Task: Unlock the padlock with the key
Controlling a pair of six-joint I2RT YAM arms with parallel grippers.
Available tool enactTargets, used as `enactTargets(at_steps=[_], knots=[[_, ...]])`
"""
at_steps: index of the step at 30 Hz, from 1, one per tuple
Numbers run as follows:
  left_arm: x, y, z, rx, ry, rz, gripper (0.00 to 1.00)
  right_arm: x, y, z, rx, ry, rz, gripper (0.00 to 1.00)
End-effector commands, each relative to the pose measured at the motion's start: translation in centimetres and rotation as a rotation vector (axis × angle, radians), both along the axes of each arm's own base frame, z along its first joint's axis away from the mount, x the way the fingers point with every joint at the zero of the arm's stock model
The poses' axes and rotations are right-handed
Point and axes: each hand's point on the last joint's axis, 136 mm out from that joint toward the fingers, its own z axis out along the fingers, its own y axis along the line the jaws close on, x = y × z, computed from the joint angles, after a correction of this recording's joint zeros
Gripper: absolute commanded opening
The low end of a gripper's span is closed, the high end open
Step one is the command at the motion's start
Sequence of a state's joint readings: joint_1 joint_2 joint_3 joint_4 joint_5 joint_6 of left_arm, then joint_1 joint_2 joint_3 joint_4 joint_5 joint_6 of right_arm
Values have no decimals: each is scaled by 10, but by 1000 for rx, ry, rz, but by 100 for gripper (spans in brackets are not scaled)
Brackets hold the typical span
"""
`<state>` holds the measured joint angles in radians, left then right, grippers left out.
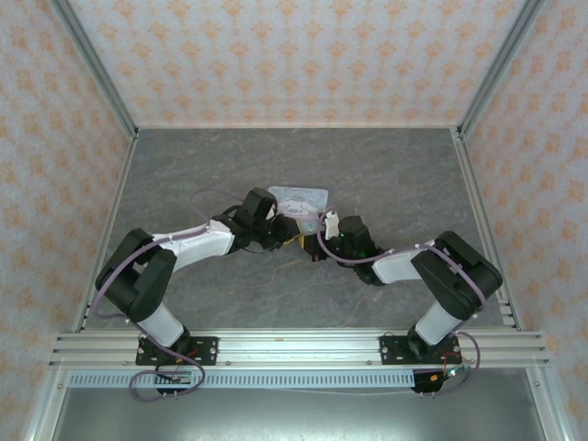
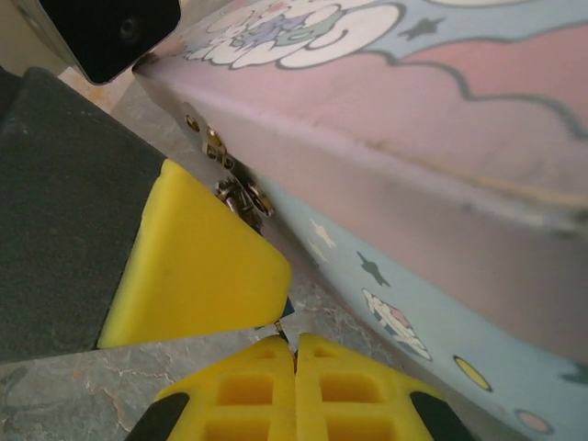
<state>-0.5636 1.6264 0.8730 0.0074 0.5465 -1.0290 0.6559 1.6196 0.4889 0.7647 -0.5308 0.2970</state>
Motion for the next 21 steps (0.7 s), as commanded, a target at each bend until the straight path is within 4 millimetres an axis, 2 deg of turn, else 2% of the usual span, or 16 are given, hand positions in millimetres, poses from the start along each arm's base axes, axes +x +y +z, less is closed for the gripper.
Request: enactTargets(at_steps=[1,9,16,21], knots=[[-16,-7,-18,-15,62,-28,28,17,4,34,112,-111,-51,0],[-14,3,-15,33,19,-11,48,13,2,7,99,-39,-77,0],[-13,26,-2,72,-32,54,67,6,8,-3,121,21,-74,0],[-9,43,8,15,-79,169,70,2,13,-5,134,62,-68,0]])
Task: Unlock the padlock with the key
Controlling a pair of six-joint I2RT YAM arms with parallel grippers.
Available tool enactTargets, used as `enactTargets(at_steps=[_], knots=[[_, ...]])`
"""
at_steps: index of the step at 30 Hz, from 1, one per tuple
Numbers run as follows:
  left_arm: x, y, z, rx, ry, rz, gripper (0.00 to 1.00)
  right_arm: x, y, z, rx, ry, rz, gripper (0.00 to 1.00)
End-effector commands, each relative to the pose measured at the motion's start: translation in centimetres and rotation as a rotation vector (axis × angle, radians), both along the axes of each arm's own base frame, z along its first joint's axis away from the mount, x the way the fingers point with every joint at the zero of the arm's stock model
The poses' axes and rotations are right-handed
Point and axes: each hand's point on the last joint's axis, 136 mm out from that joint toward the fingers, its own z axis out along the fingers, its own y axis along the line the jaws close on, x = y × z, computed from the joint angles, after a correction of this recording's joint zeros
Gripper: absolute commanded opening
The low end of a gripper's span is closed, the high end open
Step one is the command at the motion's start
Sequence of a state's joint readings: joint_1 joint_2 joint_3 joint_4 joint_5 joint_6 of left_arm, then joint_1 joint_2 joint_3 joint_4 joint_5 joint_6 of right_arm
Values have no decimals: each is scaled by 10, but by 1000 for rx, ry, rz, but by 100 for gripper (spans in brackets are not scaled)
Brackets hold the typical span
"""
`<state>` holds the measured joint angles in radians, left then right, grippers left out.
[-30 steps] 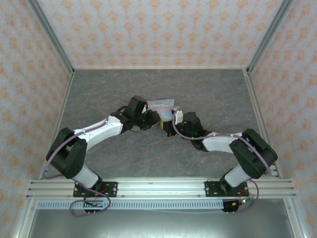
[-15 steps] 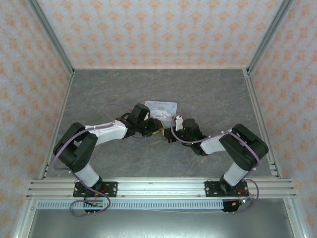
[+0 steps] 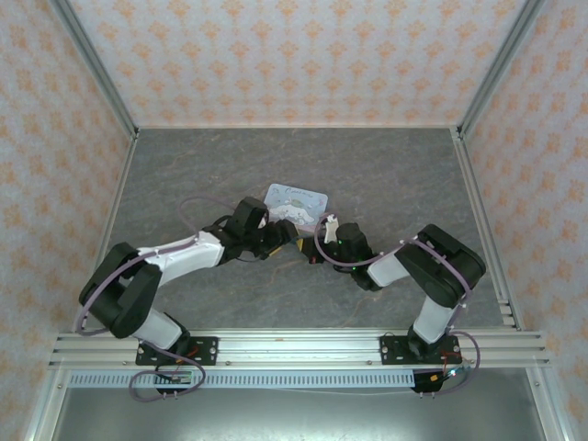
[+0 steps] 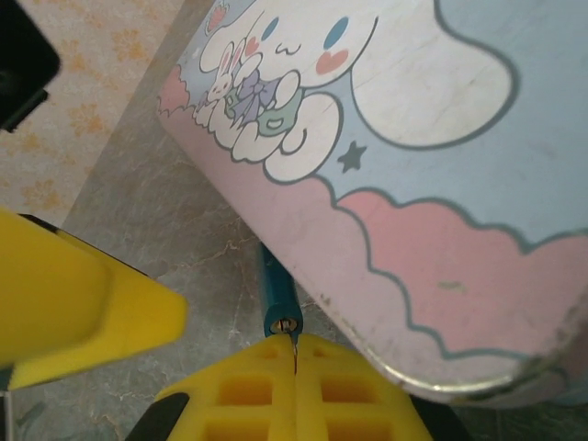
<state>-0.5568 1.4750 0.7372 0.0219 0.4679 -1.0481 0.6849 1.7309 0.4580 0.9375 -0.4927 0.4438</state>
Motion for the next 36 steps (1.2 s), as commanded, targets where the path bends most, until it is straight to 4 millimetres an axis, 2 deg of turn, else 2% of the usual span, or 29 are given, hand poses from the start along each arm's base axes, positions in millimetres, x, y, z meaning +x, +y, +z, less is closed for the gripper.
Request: enactTargets(at_steps=[1,8,12,19,36], knots=[[8,16,5,-32,-46,117,70,2,7,15,65,-14,-10,0],[9,24,8,-195,-88,279,65,4,10,24,111,76,-52,0],[9,17,9,-252,-83,289,63,5,15,24,137,140,-66,0],[9,4,0,-268,-50,272,58,5,17,25,163,185,-77,0],[22,-5,-16,-279,-37,299,37,4,24,30,208,234,-70,0]])
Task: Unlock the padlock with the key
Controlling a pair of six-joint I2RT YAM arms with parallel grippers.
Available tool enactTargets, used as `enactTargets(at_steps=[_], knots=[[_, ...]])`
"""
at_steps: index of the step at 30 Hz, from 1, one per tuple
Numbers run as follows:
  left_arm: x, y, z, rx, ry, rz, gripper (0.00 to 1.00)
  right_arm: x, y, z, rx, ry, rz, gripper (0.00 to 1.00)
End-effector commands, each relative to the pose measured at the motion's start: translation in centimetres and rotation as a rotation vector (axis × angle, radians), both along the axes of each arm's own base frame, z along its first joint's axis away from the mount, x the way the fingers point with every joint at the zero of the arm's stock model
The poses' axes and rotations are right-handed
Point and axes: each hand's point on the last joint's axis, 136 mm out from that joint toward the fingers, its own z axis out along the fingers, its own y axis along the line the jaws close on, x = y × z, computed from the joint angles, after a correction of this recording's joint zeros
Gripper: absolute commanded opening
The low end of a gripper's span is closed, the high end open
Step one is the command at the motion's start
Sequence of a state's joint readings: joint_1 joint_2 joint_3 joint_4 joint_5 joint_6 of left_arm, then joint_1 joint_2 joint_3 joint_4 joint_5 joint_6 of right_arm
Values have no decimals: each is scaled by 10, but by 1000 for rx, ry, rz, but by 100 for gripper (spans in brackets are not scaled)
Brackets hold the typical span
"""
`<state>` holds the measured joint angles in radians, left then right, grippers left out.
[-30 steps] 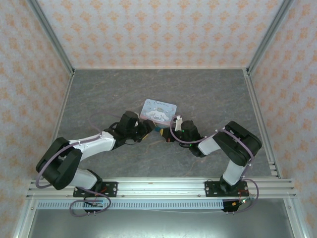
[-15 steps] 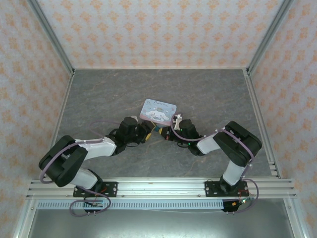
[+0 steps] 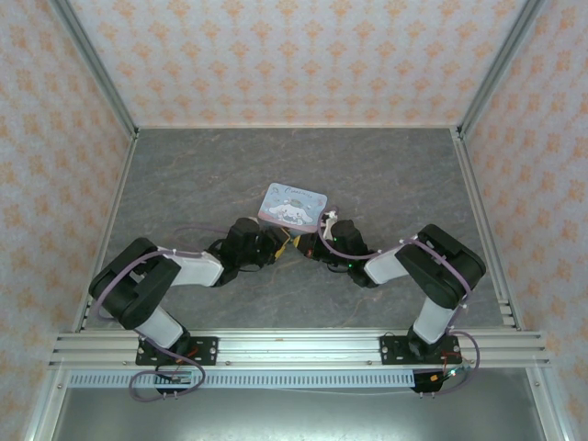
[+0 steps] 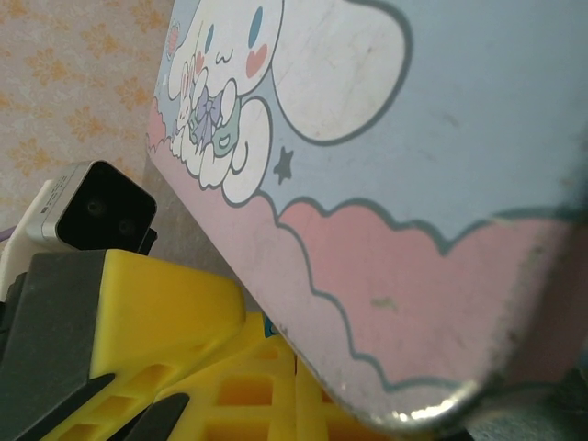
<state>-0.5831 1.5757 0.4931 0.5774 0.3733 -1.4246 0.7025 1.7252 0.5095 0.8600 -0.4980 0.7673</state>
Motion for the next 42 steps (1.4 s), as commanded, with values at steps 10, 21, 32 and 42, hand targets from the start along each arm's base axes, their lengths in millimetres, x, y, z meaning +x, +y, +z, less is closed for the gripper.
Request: enactTargets(at_steps=[10,21,32,42], knots=[[18,-3,7,-13,-56,60,34,3,18,28,91,-26,38,0],[20,-4,10,-20,-57,66,20,1,23,31,112,-22,67,0],[15,1,19,-4,-34,77,7,-3,-10,22,-146,-116,37,30],[12,2,30,-5,-7,84,6,-13,-49,57,-487,-463,92,50]])
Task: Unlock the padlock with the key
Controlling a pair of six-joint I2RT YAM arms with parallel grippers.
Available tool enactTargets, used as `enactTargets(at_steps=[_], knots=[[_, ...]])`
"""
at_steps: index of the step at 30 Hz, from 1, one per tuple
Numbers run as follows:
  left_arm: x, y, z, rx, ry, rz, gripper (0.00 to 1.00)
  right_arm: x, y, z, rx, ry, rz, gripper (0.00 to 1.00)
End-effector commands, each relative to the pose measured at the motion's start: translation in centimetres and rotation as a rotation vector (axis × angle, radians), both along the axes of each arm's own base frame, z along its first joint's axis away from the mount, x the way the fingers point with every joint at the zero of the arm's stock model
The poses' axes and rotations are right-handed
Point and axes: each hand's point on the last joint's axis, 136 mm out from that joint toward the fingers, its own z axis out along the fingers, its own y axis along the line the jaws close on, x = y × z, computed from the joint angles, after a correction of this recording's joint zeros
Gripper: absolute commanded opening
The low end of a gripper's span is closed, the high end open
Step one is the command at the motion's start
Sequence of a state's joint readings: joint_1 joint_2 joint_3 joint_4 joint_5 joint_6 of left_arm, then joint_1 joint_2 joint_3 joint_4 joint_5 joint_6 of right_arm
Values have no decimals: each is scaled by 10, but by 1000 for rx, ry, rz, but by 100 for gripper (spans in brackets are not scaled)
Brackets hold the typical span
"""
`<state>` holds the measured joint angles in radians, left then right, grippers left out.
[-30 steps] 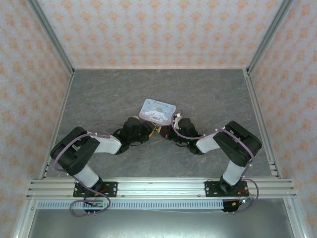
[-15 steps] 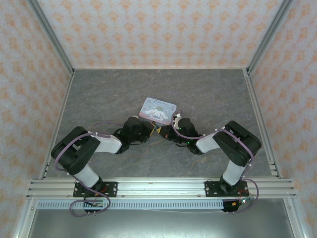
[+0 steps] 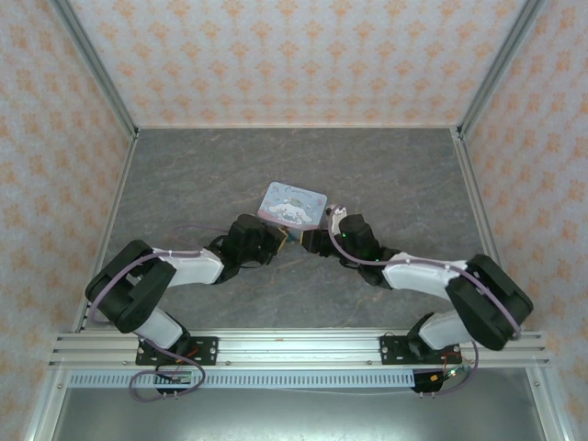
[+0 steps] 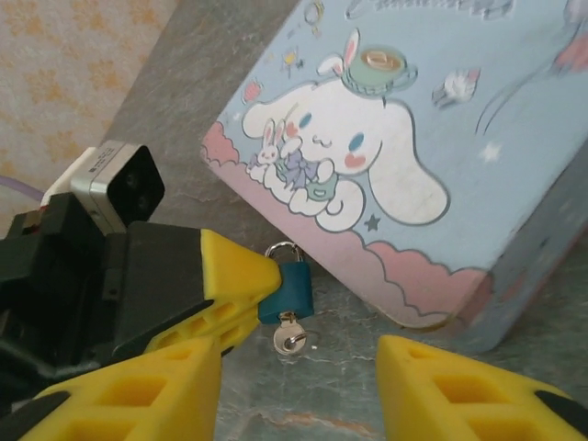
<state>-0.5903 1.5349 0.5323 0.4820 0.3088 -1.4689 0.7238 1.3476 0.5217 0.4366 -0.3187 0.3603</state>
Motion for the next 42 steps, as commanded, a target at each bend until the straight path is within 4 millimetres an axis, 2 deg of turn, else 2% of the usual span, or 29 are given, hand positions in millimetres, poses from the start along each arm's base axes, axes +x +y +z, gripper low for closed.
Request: enactTargets(at_steps=[1,8,11,13,17,20,23,28,38,42], knots=[[5,-2,21,-15,-27,15,7,-6,-16,10,-239,-187,54,51],[5,-3,28,-16,-26,10,7,-2,-41,65,-436,-473,50,56],[5,-4,29,-22,-23,12,7,-4,-44,80,-494,-609,88,57],[6,-4,29,-20,-21,11,6,-10,-40,83,-530,-685,158,58],[7,-6,32,-29,-20,12,6,-23,-33,77,-596,-789,273,58],[7,-7,34,-32,-18,11,6,-32,-25,59,-707,-855,353,58],[7,-8,35,-33,-14,6,6,-33,-20,38,-830,-877,397,58],[7,-9,34,-36,-3,6,6,-27,-5,19,-935,-922,403,58],[7,-13,35,-42,8,-10,5,-12,29,-9,-929,-948,426,57],[7,-14,36,-46,11,-10,5,-8,38,-14,-904,-940,420,52]])
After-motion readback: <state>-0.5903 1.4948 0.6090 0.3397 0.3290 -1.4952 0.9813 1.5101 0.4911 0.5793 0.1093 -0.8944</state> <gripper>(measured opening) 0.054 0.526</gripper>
